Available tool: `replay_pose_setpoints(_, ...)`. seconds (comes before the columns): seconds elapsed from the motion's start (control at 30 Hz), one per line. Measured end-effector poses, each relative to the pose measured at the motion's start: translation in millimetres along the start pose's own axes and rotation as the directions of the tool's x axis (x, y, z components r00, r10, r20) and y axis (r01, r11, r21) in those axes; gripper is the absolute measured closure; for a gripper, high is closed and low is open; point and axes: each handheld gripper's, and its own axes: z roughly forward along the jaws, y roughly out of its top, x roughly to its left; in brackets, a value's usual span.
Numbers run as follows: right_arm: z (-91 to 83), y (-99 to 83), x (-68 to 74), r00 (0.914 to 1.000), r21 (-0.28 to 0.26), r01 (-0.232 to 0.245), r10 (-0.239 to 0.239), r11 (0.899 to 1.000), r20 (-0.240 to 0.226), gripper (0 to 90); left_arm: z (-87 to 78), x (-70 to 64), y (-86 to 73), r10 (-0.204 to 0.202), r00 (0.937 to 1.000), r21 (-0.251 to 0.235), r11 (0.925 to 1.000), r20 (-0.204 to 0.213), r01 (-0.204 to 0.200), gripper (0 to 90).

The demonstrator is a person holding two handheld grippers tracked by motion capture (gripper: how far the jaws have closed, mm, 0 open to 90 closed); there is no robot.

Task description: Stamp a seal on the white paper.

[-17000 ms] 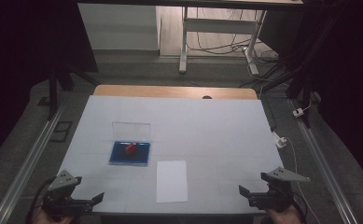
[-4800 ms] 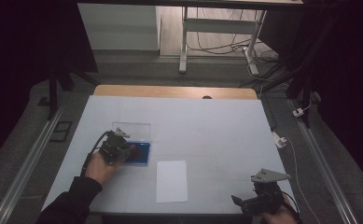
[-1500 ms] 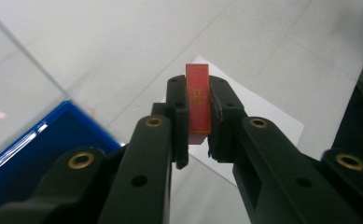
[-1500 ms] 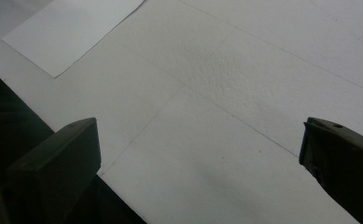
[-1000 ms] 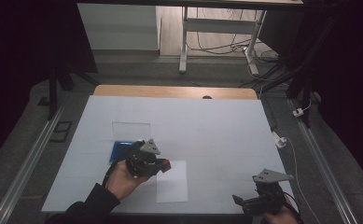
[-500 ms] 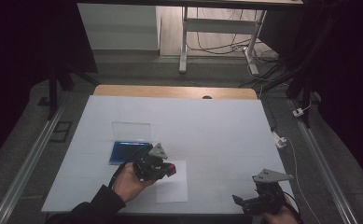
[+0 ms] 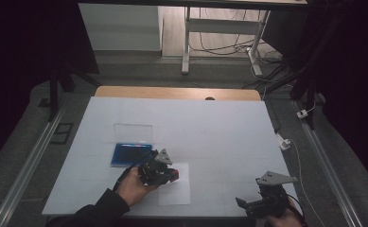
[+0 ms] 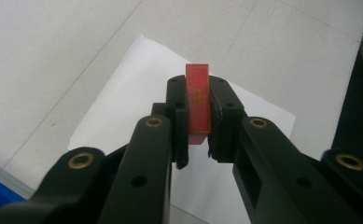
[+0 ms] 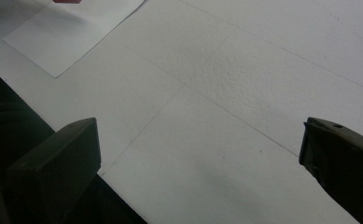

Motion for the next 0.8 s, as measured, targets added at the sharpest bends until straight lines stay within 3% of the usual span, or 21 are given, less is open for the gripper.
replay_pose_setpoints(0.5, -0.3, 0.0, 0.3, 1.0000, 0.000, 0.003, -0.003, 1.000, 0.000, 0.0, 14.2, -2.6, -3.8, 0.031, 0.9993, 0.056, 0.9980, -0.020, -0.030, 79.6)
replay_pose_setpoints(0.67, -0.2, 0.0, 0.5, 1.0000, 0.000, 0.006, -0.006, 1.000, 0.000, 0.0, 15.2, -4.0, -5.9, 0.059, 0.9979, 0.052, 0.9970, -0.029, -0.057, 79.7)
replay_pose_setpoints(0.8, -0.1, 0.2, 0.8, 1.0000, 0.002, 0.007, -0.007, 1.000, 0.001, 0.0, 15.6, -1.7, -8.6, 0.047, 0.9988, 0.035, 0.9983, -0.015, -0.046, 79.9)
